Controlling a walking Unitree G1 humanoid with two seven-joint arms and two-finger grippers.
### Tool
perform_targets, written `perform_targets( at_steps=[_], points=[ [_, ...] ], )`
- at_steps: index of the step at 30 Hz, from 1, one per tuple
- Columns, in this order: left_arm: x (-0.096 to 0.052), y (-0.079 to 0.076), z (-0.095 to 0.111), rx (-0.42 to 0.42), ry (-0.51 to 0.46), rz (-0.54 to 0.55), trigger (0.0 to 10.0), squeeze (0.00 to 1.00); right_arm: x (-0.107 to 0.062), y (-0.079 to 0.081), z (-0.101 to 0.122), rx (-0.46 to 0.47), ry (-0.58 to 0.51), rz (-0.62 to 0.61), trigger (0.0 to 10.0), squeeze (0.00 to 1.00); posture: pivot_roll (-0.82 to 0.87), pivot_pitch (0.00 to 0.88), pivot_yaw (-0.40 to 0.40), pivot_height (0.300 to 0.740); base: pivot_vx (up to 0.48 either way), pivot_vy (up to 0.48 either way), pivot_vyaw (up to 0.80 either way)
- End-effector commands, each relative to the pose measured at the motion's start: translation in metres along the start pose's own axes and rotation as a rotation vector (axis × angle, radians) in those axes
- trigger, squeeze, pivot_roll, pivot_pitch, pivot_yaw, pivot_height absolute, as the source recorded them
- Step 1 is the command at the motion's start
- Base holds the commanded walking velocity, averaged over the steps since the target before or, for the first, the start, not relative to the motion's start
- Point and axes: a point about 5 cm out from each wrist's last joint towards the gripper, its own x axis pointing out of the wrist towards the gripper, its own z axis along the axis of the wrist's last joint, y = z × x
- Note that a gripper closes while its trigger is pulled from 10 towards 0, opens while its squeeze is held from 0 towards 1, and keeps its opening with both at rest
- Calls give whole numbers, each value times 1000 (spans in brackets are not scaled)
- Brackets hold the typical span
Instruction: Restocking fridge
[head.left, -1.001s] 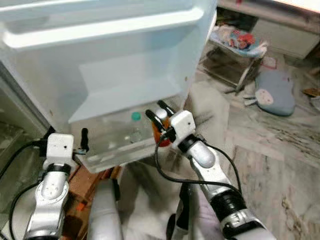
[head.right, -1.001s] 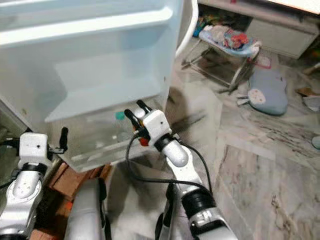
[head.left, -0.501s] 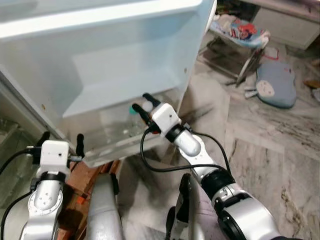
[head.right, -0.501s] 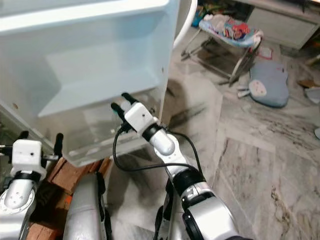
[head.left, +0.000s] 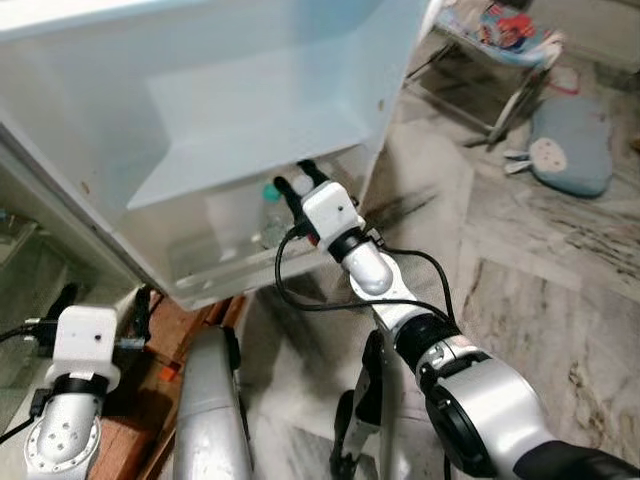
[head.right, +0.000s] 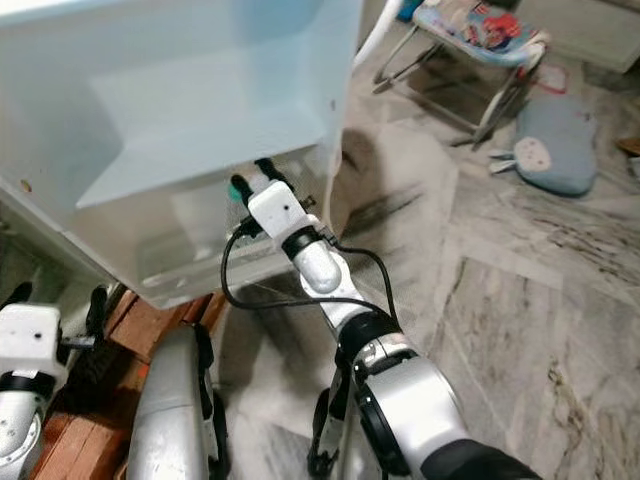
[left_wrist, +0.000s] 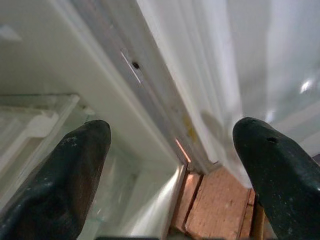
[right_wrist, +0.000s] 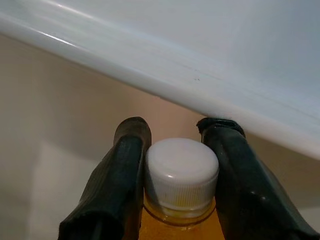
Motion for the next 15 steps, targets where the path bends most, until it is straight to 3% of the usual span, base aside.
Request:
perform_targets(
  at_steps=[1, 6, 10, 15],
  points=[
    [-5, 2, 0, 10, 10, -15, 10000, 0, -6, 4, -7, -23, 27, 7, 10000, 0, 377, 318, -66, 563, 0, 0, 0],
    [-8, 3, 3, 21, 14, -19, 10000, 0, -9, 15, 1, -76, -69, 82, 10000, 0, 385, 332, -62, 563, 0, 0, 0],
    [-12, 3, 3, 29, 21, -27, 10000, 0, -8, 28, 16, -160, -213, 184, 10000, 0, 390, 346, -62, 563, 0, 0, 0],
    [-15, 4, 3, 35, 25, -35, 10000, 0, -5, 35, 26, -226, -293, 242, 10000, 0, 392, 357, -58, 563, 0, 0, 0]
  ],
)
